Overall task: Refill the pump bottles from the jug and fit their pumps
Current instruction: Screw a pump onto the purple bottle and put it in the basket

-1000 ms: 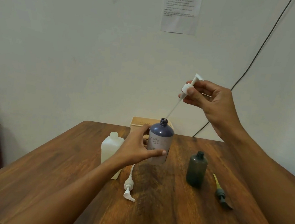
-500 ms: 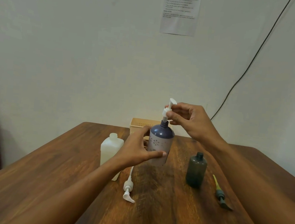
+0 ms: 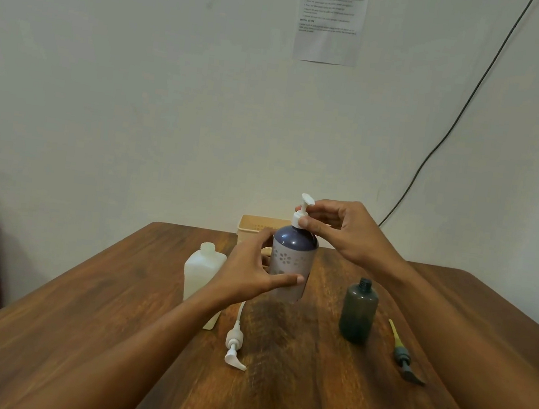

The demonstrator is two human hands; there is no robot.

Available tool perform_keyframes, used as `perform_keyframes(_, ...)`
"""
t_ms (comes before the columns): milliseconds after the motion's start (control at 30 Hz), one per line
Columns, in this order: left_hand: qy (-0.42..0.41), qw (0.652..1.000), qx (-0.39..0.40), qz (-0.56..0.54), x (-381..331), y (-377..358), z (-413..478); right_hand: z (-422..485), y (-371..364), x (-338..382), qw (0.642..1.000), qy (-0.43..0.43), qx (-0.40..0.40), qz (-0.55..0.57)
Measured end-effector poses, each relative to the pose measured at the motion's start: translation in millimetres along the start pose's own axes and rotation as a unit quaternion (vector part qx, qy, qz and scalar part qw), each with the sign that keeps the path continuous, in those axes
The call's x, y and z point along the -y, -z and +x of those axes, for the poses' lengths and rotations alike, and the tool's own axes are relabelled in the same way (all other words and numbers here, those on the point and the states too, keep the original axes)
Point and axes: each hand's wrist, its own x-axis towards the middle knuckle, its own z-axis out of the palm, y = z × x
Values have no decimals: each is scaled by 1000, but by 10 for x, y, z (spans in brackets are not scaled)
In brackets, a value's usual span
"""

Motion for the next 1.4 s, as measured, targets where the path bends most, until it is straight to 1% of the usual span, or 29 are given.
perform_keyframes(267, -9, 1000, -8, 0, -5, -19, -3, -21, 21, 21, 1000, 13, -11, 1)
perform_keyframes(433, -11, 1000, -3, 1, -18, -37, -8, -24, -38, 22, 999, -5, -41, 9)
perform_keyframes(500, -8, 1000, 0, 0, -19, -46, -11, -22, -62, 18, 999, -20, -29, 11)
perform_keyframes(600, 0, 1000, -3, -3, -13, -50, -8, 6, -22, 47, 998, -47, 18, 49)
perform_keyframes(667, 0, 1000, -3, -4, -9, -47, -6, 30, 19, 52, 995, -48, 56, 61)
perform_keyframes(733, -2, 1000, -2, -7, -7, -33, -7, 40, 34, 43, 995, -49, 70, 55)
perform_keyframes(800, -4, 1000, 0, -7, 0, -23, -11, 41, 22, 24, 996, -48, 55, 54)
perform_keyframes(900, -9, 1000, 3, 2, 6, -37, -24, 25, -37, 9, 997, -43, 6, 70)
perform_keyframes(1000, -11, 1000, 5, 6, 1, -69, -24, 1, -126, 1, 997, -55, -32, 45)
perform_keyframes(1100, -7, 1000, 1, 1, -7, -77, -11, 0, -130, -4, 996, -77, -6, 41)
perform_keyframes(1233, -6, 1000, 3, -3, -25, -71, 15, 21, 25, -13, 987, -87, 55, 126)
perform_keyframes(1300, -11, 1000, 0, -2, -35, -65, 24, 24, 82, -11, 986, -78, 74, 127)
perform_keyframes(1400, -15, 1000, -1, 2, -30, -69, 30, 30, 96, -7, 991, -61, 63, 101)
